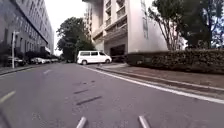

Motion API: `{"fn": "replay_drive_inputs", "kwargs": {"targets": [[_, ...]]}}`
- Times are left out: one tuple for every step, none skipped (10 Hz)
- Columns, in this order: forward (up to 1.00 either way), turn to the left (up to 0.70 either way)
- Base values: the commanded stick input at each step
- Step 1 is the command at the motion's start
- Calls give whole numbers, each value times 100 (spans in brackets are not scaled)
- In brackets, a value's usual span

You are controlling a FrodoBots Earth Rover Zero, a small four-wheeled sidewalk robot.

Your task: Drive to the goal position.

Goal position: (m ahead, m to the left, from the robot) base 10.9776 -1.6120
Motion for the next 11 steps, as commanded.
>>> {"fn": "replay_drive_inputs", "kwargs": {"targets": [[70,14],[70,14],[70,14],[70,14],[70,14],[70,14],[70,14],[70,14],[70,14],[70,14],[70,14]]}}
